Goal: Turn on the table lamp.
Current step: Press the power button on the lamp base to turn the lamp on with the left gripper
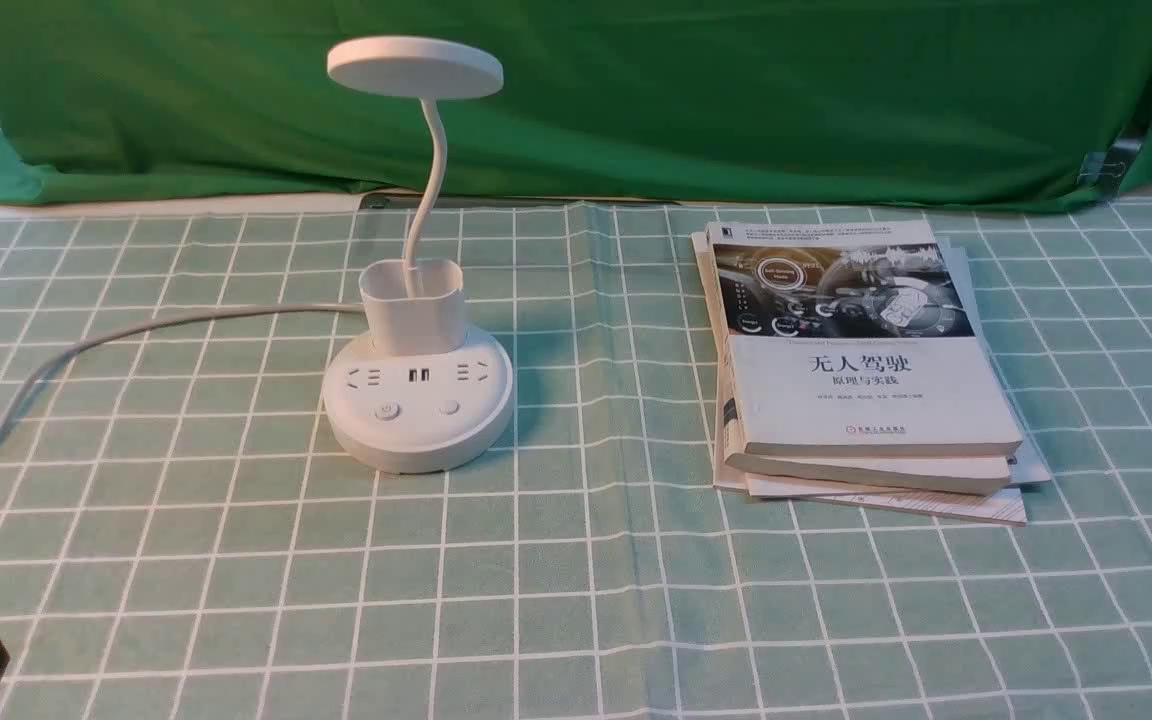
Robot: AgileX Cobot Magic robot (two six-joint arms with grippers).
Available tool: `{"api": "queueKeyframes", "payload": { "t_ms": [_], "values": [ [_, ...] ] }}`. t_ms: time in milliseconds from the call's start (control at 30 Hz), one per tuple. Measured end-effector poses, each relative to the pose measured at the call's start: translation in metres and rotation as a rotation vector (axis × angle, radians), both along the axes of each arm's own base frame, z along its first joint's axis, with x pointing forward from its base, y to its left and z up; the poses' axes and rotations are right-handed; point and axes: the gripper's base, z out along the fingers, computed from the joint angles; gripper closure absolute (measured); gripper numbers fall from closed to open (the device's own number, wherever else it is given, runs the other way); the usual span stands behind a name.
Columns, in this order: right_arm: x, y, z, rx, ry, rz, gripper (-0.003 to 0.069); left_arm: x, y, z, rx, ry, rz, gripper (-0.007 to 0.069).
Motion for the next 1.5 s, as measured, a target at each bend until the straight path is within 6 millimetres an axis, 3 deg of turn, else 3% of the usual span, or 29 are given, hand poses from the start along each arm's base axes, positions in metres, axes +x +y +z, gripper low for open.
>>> {"api": "queueKeyframes", "payload": {
  "t_ms": [1067, 1233, 1300, 1367, 1500],
  "values": [
    [0.0, 0.0, 0.0, 0.0, -0.001, 0.0, 0.0421, 0.001, 0.001, 0.004, 0.048, -0.051, 0.003, 0.0621],
    [0.0, 0.0, 0.0, 0.0, -0.001, 0.0, 0.0421, 0.001, 0.003, 0.025, 0.026, -0.278, 0.037, 0.0621],
    [0.0, 0.0, 0.0, 0.0, -0.001, 0.0, 0.0421, -0.005, 0.006, 0.046, -0.002, -0.513, 0.072, 0.0621],
    [0.0, 0.0, 0.0, 0.0, 0.0, 0.0, 0.0421, -0.007, 0.007, 0.051, -0.008, -0.576, 0.082, 0.0621],
    [0.0, 0.0, 0.0, 0.0, -0.001, 0.0, 0.0421, -0.024, 0.012, 0.076, -0.046, -0.907, 0.129, 0.0621]
  ]
}}
